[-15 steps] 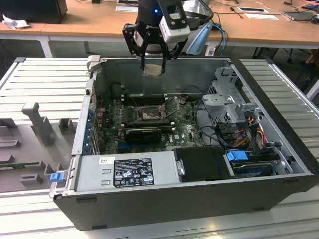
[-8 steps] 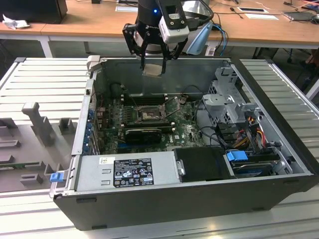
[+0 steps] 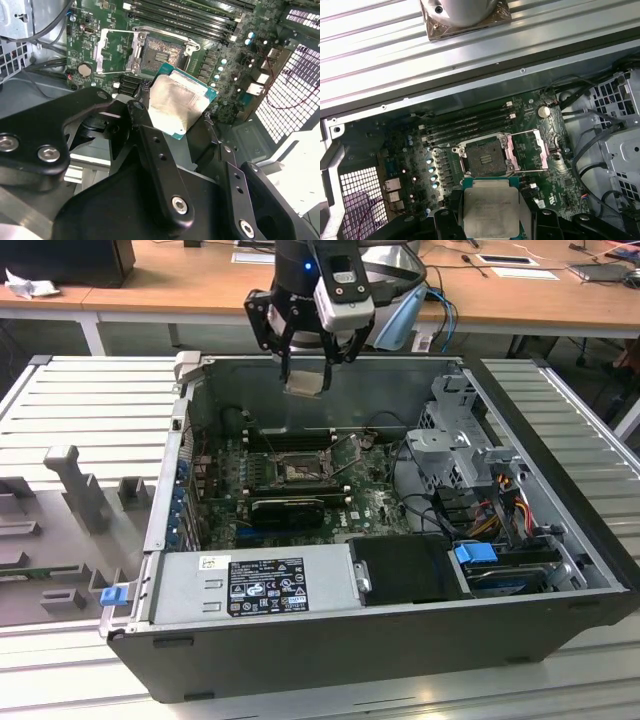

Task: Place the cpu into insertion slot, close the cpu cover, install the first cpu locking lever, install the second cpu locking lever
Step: 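Place the cpu into insertion slot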

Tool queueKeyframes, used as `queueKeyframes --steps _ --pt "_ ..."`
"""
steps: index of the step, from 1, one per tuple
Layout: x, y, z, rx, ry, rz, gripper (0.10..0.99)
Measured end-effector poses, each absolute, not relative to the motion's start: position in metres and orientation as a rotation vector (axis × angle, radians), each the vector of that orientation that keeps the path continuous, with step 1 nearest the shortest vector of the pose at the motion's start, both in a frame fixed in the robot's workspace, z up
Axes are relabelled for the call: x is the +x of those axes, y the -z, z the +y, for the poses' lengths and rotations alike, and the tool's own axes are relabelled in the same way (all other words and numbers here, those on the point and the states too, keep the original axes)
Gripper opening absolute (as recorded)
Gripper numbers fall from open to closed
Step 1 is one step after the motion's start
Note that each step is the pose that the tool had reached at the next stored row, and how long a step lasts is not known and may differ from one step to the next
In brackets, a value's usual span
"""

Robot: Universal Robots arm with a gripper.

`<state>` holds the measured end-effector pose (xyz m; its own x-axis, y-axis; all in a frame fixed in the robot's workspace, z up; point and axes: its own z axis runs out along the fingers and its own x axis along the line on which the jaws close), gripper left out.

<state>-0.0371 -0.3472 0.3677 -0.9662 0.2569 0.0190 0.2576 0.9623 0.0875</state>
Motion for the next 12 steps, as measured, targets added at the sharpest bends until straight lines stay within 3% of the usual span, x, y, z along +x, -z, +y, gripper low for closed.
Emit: queueKeyframes --steps 12 --pt "-0.0386 -0.367 -0.3477 -0.455 0.14 -3.099 0.537"
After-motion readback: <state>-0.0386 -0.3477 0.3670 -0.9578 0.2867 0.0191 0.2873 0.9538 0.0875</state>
